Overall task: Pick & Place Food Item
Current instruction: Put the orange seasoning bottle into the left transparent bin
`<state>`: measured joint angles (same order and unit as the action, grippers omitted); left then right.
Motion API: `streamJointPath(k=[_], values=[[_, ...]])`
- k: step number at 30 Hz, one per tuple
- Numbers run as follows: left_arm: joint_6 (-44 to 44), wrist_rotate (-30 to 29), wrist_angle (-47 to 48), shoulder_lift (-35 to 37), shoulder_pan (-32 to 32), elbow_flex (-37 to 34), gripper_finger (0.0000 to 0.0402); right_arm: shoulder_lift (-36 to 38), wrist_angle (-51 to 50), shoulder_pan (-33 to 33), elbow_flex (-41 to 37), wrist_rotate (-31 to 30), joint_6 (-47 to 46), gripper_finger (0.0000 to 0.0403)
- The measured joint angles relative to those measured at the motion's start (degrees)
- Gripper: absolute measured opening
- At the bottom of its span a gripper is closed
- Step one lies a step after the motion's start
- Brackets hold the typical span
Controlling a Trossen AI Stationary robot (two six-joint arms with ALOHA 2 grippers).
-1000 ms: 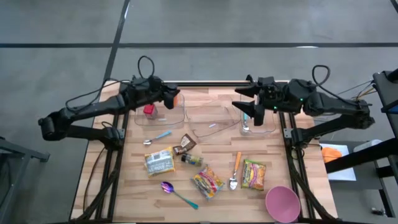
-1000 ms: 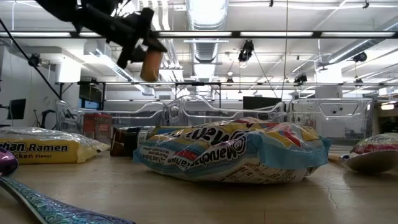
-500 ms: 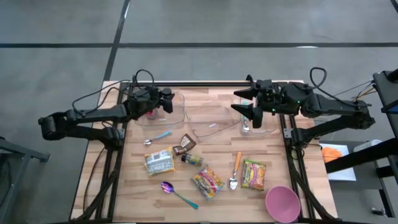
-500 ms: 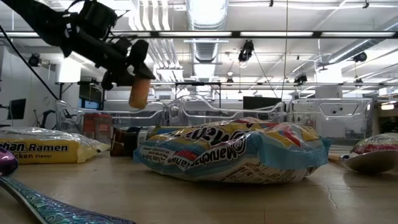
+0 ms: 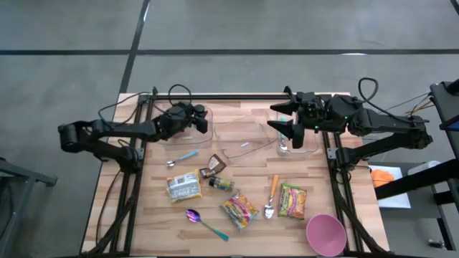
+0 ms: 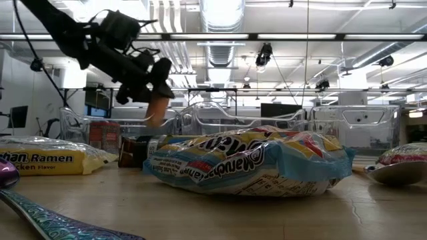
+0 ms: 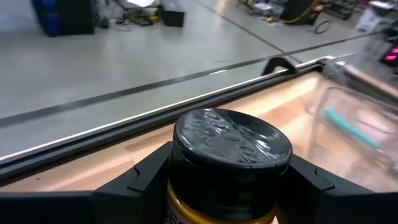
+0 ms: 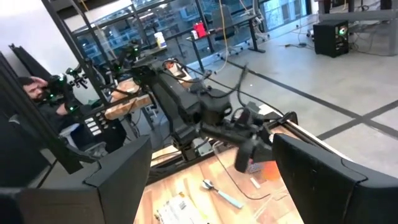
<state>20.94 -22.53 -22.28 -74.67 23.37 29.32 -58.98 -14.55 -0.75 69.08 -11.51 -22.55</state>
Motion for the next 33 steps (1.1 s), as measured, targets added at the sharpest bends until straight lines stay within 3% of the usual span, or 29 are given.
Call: streamJointPath(k=[3,12,33], values=[[3.32,-3.37,-1.77,-2.4,0.0,-0.22,0.0211,0.22,-0.04,0.02,0.0,0.0,-0.2,0.0327],[8.61,-6.12,-7.86,-8.58,-0.09,-1.58,0.0211,1.41,-0.13,0.0,0.02,0.02,-0.1,0.0327],[7.04,-7.41,-15.44,-17.89,-0.94,-1.49,0.0211,2.14,-0.52,0.02,0.02,0.11,0.7,0.0327]])
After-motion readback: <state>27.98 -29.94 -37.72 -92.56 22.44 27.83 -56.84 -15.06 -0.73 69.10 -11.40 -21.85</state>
